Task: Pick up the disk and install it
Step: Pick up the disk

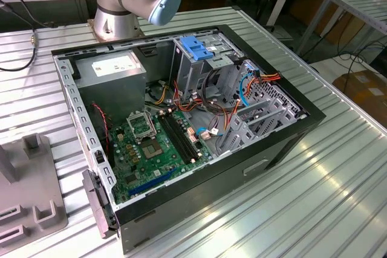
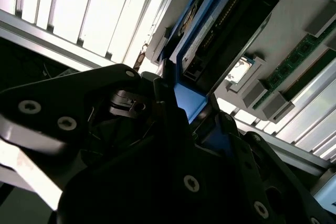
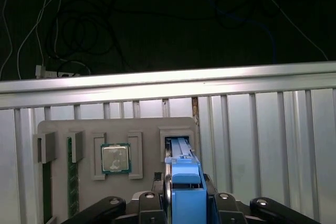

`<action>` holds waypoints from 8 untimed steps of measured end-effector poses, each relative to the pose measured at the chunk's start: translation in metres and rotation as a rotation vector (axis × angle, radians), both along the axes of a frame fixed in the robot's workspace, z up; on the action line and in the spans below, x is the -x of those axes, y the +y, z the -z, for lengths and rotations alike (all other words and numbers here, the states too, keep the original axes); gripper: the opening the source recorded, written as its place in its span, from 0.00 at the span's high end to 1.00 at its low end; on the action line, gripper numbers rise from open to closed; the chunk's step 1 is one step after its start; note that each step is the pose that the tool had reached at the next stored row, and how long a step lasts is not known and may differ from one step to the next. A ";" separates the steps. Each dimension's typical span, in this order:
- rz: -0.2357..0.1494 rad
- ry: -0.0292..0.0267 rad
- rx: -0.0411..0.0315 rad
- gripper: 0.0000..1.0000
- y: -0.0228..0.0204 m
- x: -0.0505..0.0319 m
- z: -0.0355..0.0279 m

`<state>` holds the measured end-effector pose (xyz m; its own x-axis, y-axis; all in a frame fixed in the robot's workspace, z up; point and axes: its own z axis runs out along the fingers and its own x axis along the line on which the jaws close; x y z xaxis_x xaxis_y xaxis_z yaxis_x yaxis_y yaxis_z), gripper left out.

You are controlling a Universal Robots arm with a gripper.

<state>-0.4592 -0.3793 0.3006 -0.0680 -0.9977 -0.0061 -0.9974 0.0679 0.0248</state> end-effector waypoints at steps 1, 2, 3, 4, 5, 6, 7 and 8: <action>0.000 0.0001 0.0000 0.63 0.0000 0.0000 0.0000; 0.000 0.0001 0.0001 0.63 0.0000 0.0000 0.0000; 0.000 0.0001 0.0000 0.63 0.0000 0.0000 0.0001; 0.000 0.0001 0.0000 0.63 0.0000 0.0000 0.0001; 0.000 0.0001 0.0001 0.63 0.0000 0.0000 0.0003; 0.000 0.0002 0.0001 0.63 0.0000 0.0000 0.0005; 0.000 0.0002 0.0001 0.63 0.0000 0.0000 0.0006; 0.000 0.0003 0.0002 0.63 0.0000 0.0000 0.0008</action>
